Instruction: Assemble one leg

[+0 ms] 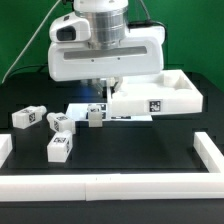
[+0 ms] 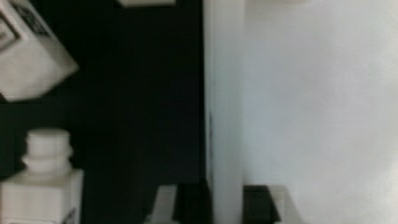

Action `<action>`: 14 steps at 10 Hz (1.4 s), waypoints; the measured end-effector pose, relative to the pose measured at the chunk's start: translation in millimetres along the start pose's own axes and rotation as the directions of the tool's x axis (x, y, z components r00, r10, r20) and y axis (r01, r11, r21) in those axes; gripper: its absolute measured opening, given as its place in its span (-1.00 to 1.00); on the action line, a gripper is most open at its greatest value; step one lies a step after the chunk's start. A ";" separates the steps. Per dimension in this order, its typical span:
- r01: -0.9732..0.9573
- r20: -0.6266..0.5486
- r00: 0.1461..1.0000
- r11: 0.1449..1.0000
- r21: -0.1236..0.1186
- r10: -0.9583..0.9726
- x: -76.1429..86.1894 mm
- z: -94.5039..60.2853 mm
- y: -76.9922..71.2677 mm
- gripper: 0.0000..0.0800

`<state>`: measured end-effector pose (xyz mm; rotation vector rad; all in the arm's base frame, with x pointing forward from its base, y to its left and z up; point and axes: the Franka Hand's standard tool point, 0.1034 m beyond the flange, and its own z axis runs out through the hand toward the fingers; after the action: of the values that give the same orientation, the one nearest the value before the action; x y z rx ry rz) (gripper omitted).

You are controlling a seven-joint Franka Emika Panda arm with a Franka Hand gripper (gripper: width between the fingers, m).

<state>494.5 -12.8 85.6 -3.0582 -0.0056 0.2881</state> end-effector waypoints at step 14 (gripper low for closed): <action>-0.030 0.031 0.999 0.999 -0.019 0.031 58.0 23.6 17.3 -0.86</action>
Offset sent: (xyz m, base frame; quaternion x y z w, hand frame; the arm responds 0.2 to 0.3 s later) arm 0.0000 0.0000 0.0000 0.0000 0.0000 0.0000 1.0000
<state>547.1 -27.8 50.4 -3.0744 0.0374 0.3402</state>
